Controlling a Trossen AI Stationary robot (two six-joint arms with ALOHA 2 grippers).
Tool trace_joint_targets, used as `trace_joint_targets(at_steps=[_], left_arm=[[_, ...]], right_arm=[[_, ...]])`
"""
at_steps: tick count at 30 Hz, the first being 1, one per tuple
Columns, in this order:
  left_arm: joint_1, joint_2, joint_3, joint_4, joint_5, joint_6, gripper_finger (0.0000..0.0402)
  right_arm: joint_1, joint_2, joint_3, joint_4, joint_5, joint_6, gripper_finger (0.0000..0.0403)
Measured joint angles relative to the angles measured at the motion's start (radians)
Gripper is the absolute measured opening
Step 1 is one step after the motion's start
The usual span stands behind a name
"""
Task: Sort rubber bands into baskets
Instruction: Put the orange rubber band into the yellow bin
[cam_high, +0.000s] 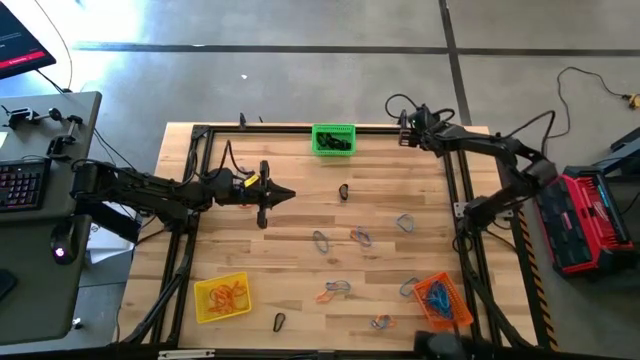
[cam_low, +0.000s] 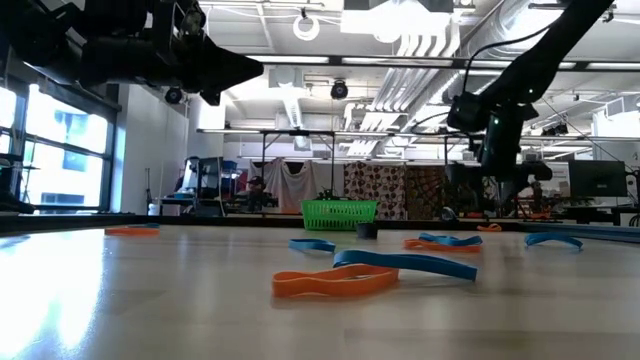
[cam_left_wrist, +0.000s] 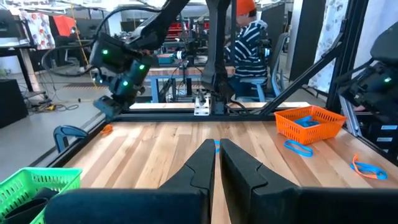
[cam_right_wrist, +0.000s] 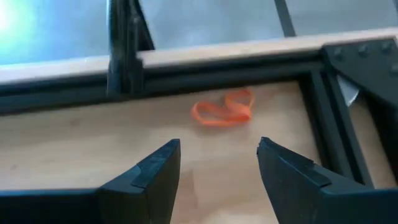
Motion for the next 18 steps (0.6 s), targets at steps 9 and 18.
trace_joint_targets(at_steps=[9,18], left_arm=[[0.000,0.000,0.000,-0.002,0.000,0.000,0.0014],[0.000,0.000,0.000,-0.021,0.000,0.000,0.0014]], right_arm=[[-0.001,0.090,0.156,-0.098,0.015,-0.094,0.0201],[-0.064,0.290,0.520,-0.524,-0.033,-0.222,0.0201]])
